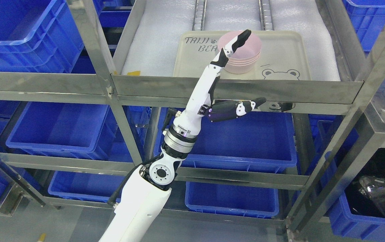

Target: Stack pink IKEA bowl on shelf middle layer

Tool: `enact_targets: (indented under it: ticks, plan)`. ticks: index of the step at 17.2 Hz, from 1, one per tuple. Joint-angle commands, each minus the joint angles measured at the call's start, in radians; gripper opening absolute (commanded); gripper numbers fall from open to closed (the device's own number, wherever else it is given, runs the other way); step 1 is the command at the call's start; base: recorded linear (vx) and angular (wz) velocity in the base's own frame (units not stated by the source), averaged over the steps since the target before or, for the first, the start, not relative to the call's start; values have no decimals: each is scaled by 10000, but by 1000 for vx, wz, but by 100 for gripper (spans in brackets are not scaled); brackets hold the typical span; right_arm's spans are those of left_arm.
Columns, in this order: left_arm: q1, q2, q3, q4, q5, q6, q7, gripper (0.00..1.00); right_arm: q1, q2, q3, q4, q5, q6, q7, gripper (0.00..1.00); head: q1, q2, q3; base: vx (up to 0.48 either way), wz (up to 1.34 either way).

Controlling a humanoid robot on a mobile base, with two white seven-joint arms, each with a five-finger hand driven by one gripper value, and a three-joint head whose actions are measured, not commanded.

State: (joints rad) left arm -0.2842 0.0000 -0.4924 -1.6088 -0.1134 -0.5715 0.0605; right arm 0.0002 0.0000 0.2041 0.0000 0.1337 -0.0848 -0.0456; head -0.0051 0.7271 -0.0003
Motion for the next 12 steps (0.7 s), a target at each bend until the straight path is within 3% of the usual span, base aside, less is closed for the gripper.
enact_targets:
  ticks: [1, 3, 6, 10, 12]
  plan:
    - [2667, 174, 17, 227, 14, -464, -145, 98, 151, -175, 0, -175, -2, 5, -4, 100, 0, 0, 0, -109, 148]
    - [3590, 174, -183, 668, -16, -1490, -1029, 98, 151, -175, 0, -175, -2, 5, -4, 100, 0, 0, 0, -91, 298]
    - [4037, 174, 594, 1649, 45, -1282, -685, 98, 151, -175, 0, -175, -2, 5, -4, 100, 0, 0, 0, -81, 249]
    - [3886, 174, 2191, 2664, 1574, 1199, 392, 98, 151, -175, 0, -175, -2, 5, -4, 100, 0, 0, 0, -59, 115]
    - [3656, 174, 2484, 2880, 1947, 1557, 377, 98, 151, -175, 0, -175, -2, 5, -4, 100, 0, 0, 0, -38, 103]
